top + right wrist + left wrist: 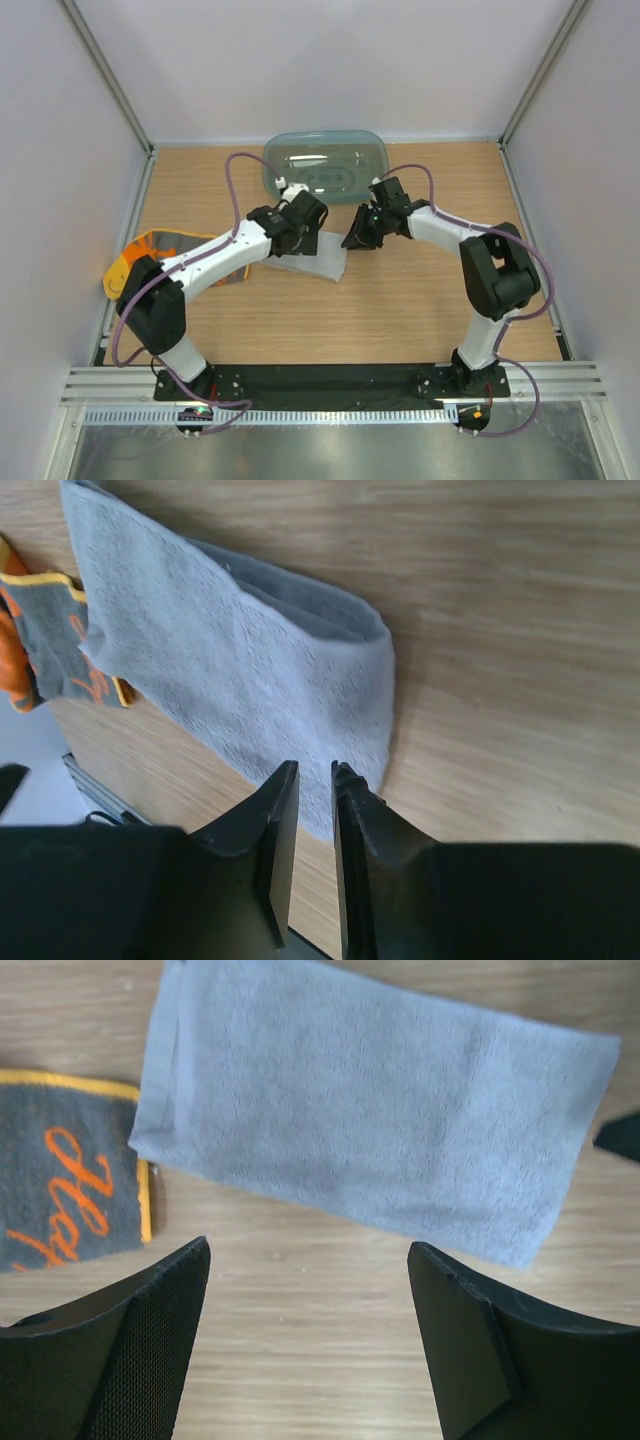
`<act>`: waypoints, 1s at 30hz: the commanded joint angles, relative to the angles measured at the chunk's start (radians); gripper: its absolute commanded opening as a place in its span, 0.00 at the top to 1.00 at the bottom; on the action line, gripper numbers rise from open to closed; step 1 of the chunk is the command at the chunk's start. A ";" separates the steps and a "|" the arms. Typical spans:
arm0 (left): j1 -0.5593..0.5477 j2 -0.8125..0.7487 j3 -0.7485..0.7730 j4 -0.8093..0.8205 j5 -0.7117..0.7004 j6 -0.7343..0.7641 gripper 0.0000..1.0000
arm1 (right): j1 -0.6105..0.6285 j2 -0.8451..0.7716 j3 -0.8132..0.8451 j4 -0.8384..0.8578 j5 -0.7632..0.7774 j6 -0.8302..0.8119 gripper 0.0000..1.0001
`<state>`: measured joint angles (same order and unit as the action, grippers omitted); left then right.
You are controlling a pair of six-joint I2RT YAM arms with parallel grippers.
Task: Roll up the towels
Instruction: Fold the towel
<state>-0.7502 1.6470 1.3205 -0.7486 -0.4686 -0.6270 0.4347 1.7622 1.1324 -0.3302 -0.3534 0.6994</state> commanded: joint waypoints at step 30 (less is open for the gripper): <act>-0.046 -0.145 -0.096 0.005 0.010 -0.014 0.23 | -0.025 -0.171 -0.315 0.042 0.178 -0.095 0.86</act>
<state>-0.7731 1.4986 1.1942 -0.7811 -0.4526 -0.6456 0.4145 1.6680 0.8227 -0.1364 -0.2947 0.6769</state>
